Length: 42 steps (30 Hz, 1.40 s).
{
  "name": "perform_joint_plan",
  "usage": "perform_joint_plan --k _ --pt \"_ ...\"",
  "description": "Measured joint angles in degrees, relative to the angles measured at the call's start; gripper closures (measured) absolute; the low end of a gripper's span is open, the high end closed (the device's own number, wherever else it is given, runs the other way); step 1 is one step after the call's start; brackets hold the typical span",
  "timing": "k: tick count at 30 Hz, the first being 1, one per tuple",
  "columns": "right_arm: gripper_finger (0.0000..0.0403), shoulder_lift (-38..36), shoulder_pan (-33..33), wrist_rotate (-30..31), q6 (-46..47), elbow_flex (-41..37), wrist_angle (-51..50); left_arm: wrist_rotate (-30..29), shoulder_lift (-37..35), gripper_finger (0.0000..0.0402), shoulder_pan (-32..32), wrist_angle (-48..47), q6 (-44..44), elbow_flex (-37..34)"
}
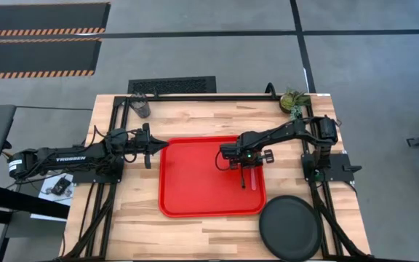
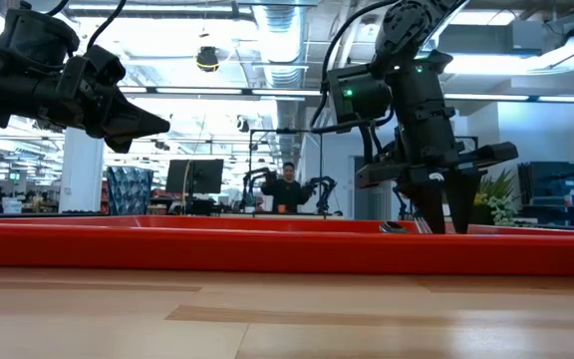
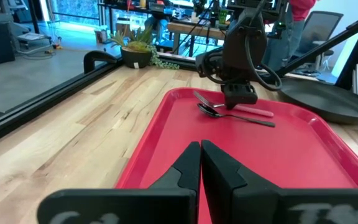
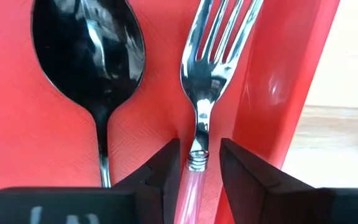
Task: Pick and place plate/cup/fork/spoon on tray
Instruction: Put the black plate to the left of the black spoon on the red tray
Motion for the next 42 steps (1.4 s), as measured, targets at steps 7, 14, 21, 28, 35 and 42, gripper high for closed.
perform_joint_plan --k 7,14,21,28,35,42 --pt "0.027 -0.82 0.01 0.28 -0.48 0.0 -0.51 -0.02 0.01 0.04 -0.01 0.0 0.0 0.0" --pt "0.0269 -1.97 0.83 2.13 -3.01 3.28 -3.76 -0.3 0.01 0.04 -0.02 0.04 0.0 0.0" --pt "0.0307 -2.64 6.49 1.79 -5.64 7.99 -6.93 -0.5 0.0 0.04 0.0 0.04 0.02 0.0" --pt "0.0393 -2.71 18.95 -1.11 0.38 11.21 -7.1 -0.48 0.01 0.04 -0.01 0.03 0.02 0.0" --pt "0.0368 -2.71 30.8 -13.36 10.64 12.57 0.89 -0.47 -0.01 0.04 -0.01 0.04 0.02 0.0" --pt "0.0325 -0.64 39.62 -13.73 30.23 12.74 9.39 -0.46 0.0 0.04 0.0 0.3 0.02 0.0"
